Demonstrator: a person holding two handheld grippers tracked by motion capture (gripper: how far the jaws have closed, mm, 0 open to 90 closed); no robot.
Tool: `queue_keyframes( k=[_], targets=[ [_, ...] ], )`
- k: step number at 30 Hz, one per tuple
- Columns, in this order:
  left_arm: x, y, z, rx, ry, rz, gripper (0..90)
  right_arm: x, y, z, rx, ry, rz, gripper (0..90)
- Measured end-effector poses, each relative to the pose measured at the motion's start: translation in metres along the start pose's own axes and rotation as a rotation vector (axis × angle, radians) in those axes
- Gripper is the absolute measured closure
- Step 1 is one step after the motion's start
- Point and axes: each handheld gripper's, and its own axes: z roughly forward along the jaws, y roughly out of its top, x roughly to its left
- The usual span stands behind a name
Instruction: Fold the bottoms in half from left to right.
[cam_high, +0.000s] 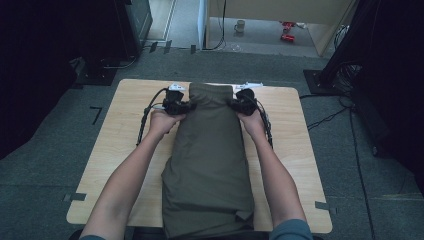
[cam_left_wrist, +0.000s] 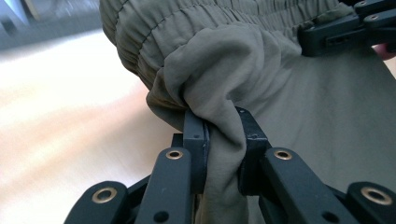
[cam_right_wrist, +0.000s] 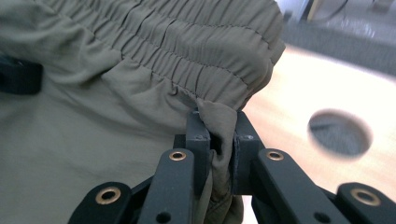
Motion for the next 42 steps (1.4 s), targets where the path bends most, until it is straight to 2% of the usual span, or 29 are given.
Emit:
queue_keyframes(
  k=[2, 4, 6, 8, 9, 12, 14, 16, 20, 28, 31, 37, 42],
  targets=[
    [-0.001, 0.018, -0.008, -0.052, 0.014, 0.011, 79.3, 0.000, 0.019, -0.008, -0.047, -0.010, -0.008, 81.5],
    [-0.002, 0.035, -0.019, -0.114, 0.041, 0.046, 79.2, 0.001, 0.038, -0.019, -0.096, -0.024, -0.024, 81.5],
    [-0.003, 0.047, -0.029, -0.176, 0.051, 0.063, 79.2, 0.002, 0.054, -0.030, -0.168, -0.034, -0.056, 81.3],
    [-0.003, 0.053, -0.034, -0.197, 0.038, 0.057, 79.1, 0.006, 0.062, -0.037, -0.225, -0.053, -0.075, 81.3],
    [-0.003, 0.053, -0.034, -0.185, 0.035, 0.057, 79.1, 0.007, 0.063, -0.037, -0.229, -0.062, -0.085, 81.4],
    [-0.002, 0.041, -0.030, -0.145, 0.029, 0.056, 79.1, 0.006, 0.058, -0.031, -0.160, -0.041, -0.055, 81.3],
    [-0.002, 0.031, -0.030, -0.138, 0.015, 0.042, 79.1, 0.008, 0.050, -0.029, -0.143, -0.028, -0.035, 81.4],
    [-0.002, 0.023, -0.031, -0.119, 0.003, 0.027, 79.1, 0.011, 0.043, -0.028, -0.129, -0.025, -0.043, 81.4],
    [-0.007, 0.009, -0.039, -0.089, -0.018, 0.038, 79.0, 0.020, 0.030, -0.032, -0.091, -0.013, -0.059, 81.5],
    [-0.020, -0.013, -0.053, -0.046, -0.041, 0.053, 79.1, 0.035, 0.008, -0.044, -0.065, 0.019, -0.065, 81.5],
    [-0.025, -0.021, -0.059, -0.043, -0.055, 0.049, 79.1, 0.040, -0.001, -0.051, -0.065, 0.027, -0.068, 81.5],
    [-0.040, -0.036, -0.069, -0.044, -0.063, 0.085, 79.0, 0.050, -0.019, -0.064, -0.066, 0.032, -0.082, 81.3],
    [-0.049, -0.051, -0.075, -0.037, -0.065, 0.094, 79.0, 0.057, -0.035, -0.074, -0.069, 0.049, -0.076, 81.2]
  ],
)
